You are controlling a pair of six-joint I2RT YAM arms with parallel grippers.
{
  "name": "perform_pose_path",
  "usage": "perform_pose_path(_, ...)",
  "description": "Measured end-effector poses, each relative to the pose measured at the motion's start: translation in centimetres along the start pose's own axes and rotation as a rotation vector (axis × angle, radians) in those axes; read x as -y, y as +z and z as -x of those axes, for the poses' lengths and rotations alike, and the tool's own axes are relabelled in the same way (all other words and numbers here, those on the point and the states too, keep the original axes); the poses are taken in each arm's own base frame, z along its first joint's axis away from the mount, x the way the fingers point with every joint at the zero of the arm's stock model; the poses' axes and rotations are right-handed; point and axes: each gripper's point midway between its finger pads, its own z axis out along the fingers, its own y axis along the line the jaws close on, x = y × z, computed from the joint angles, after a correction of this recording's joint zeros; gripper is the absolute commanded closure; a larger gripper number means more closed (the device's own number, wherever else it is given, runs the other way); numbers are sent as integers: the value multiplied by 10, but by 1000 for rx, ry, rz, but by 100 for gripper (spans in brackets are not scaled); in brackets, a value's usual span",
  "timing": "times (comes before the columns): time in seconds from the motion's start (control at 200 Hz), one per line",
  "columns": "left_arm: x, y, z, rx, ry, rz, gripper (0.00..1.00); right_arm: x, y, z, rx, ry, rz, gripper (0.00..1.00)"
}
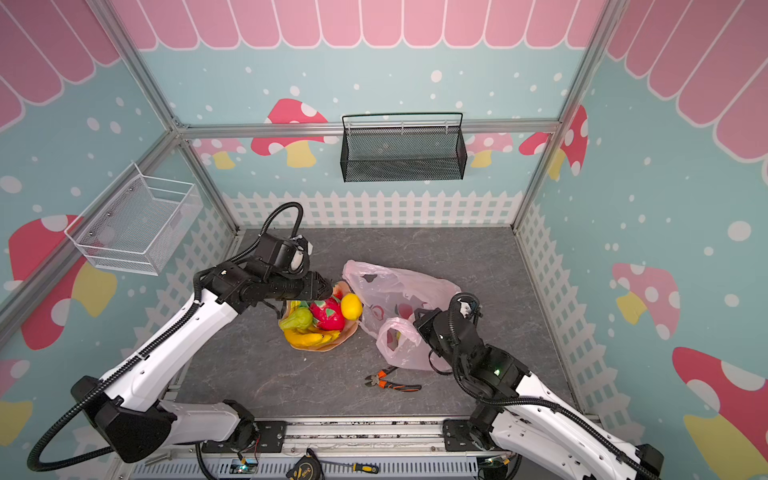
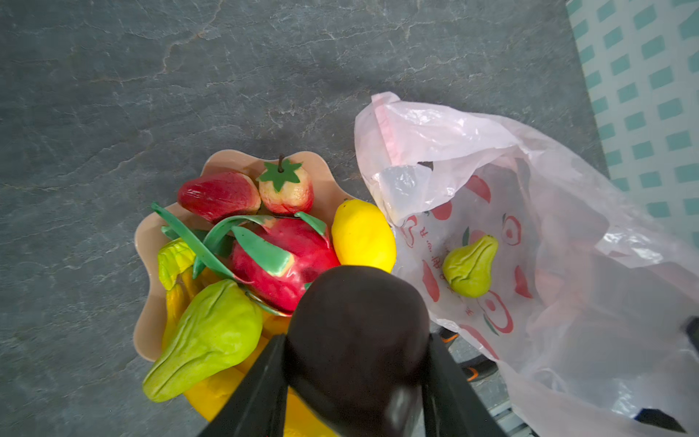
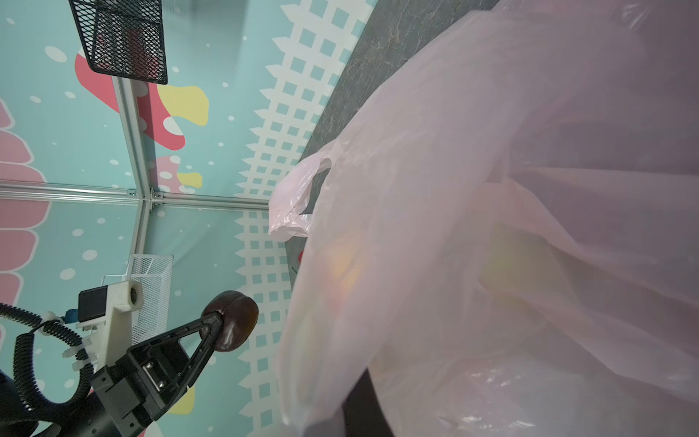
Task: Place the fruits into the plastic bag
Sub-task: 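Grasp the dark purple plum with the left gripper and lift it, then carry the plum into the bag opening with the left gripper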
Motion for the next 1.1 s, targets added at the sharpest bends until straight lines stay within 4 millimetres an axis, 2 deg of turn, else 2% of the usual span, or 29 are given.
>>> perform_pose_path(0.305,37,10,-15,-78,-93,-229,58,1,0,-1,-3,-2,-3,100)
perform_pose_path(0.56,72,24,-28,-137,-113,-345,58,1,1,-2,-12,-3,-6,100)
perform_pose_path(0.7,84,43,-38,-180,-118,-357,58,2,3,-4,-17,-5,-12,100)
perform_pose_path(1.0,90,97,-59,-246,-170,-324,59,1,5,-5,-20,-5,-10,100)
perform_pose_path(1.1,96,109,-63,-255,-182,-326,59,1,6,-6,-22,-5,-9,100)
